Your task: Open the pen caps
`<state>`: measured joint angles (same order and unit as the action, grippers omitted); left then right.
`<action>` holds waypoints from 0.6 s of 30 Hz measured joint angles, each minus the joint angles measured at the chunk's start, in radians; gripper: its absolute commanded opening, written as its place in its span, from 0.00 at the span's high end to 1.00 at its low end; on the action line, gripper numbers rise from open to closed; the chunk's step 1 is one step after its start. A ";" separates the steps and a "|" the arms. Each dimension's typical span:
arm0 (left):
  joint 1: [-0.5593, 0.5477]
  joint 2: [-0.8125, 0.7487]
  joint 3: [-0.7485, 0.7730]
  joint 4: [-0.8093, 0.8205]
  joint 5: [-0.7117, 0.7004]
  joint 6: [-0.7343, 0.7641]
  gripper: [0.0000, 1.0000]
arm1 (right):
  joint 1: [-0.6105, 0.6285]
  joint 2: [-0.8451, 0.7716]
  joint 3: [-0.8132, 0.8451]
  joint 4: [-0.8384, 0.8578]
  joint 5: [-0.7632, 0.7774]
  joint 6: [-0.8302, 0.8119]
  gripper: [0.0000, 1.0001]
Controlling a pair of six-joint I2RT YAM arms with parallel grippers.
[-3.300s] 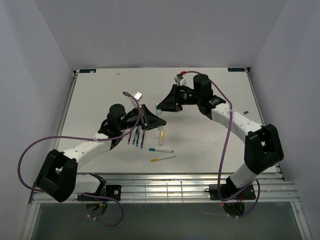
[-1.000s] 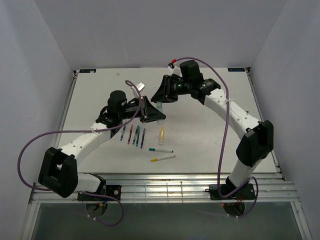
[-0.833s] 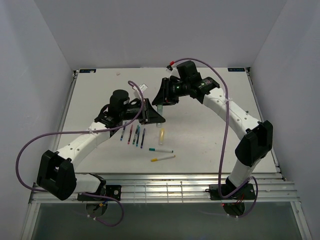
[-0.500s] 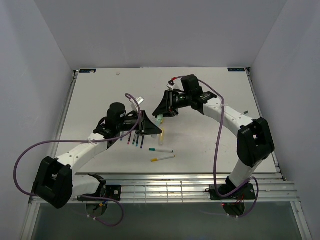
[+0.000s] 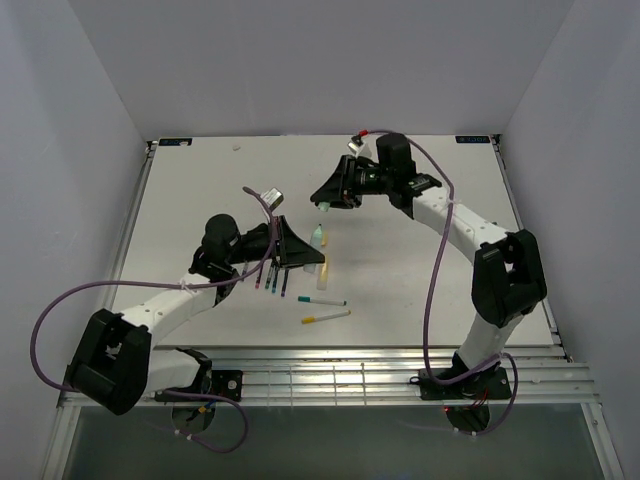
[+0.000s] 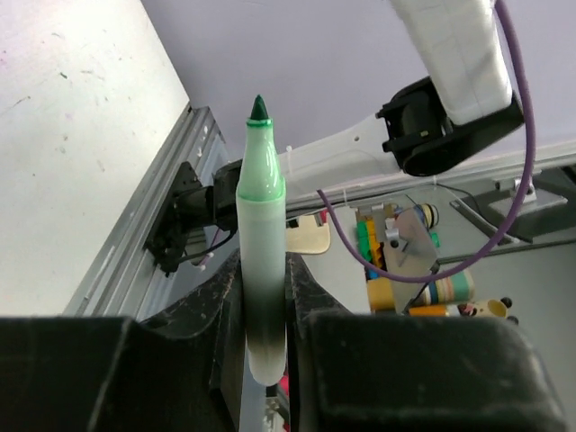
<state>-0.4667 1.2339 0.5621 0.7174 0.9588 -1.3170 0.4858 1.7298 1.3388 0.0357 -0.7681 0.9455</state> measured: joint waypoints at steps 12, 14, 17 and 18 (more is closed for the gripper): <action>0.001 -0.084 0.322 -0.888 -0.264 0.512 1.00 | -0.004 0.251 0.282 -0.689 0.385 -0.415 0.92; 0.001 -0.101 0.322 -0.964 -0.299 0.544 1.00 | -0.002 0.280 0.282 -0.737 0.429 -0.433 0.92; 0.001 -0.119 0.322 -1.043 -0.336 0.574 1.00 | 0.009 0.302 0.284 -0.785 0.496 -0.445 0.92; 0.001 -0.124 0.322 -1.062 -0.345 0.580 1.00 | 0.014 0.307 0.288 -0.797 0.514 -0.447 0.92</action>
<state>-0.4660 1.1095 0.8841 -0.3450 0.6136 -0.7368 0.4999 2.0369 1.6264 -0.7612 -0.2539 0.4980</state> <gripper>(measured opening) 0.273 0.323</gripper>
